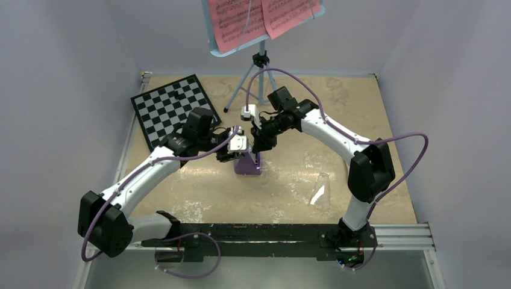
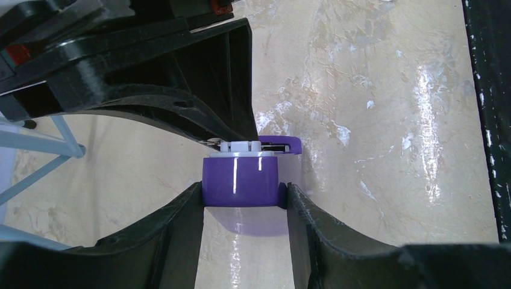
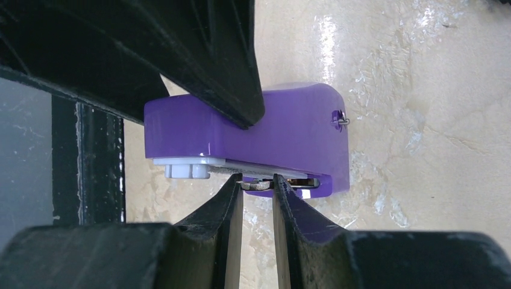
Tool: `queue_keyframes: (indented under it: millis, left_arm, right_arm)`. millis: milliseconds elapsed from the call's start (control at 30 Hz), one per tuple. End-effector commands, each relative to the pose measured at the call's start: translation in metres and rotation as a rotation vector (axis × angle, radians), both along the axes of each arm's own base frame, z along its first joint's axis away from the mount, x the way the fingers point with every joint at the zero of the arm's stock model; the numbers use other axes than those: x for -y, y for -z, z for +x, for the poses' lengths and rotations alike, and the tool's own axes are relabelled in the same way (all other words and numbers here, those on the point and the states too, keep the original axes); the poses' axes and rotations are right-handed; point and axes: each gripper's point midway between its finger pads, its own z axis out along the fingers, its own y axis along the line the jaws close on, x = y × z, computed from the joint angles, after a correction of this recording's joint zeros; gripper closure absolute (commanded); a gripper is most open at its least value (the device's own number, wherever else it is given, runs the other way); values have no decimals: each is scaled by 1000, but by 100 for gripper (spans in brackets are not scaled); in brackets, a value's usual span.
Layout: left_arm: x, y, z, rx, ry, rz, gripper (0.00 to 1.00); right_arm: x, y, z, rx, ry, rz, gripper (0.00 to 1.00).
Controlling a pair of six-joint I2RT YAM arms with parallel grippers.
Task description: Pack up the instrument practice props
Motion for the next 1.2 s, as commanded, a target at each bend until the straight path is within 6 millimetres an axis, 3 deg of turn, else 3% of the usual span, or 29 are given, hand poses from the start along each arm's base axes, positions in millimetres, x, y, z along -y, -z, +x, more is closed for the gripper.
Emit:
queue_keyframes:
  millis: [0, 167, 433, 733, 1167]
  left_arm:
    - [-13, 19, 18, 65, -91, 83, 100]
    - [-15, 18, 23, 76, -126, 78, 100]
    - [-19, 26, 14, 77, -100, 93, 100]
    - [-20, 26, 14, 81, -97, 98, 100]
    - [-17, 27, 6, 63, -66, 85, 100]
  right_arm:
    - [-22, -39, -19, -78, -32, 97, 92]
    - [-21, -40, -28, -123, -40, 103, 83]
    - [-15, -35, -32, -92, -89, 92, 69]
    - [-6, -34, -36, -46, -126, 69, 67]
    - [-5, -32, -10, 96, -48, 50, 61]
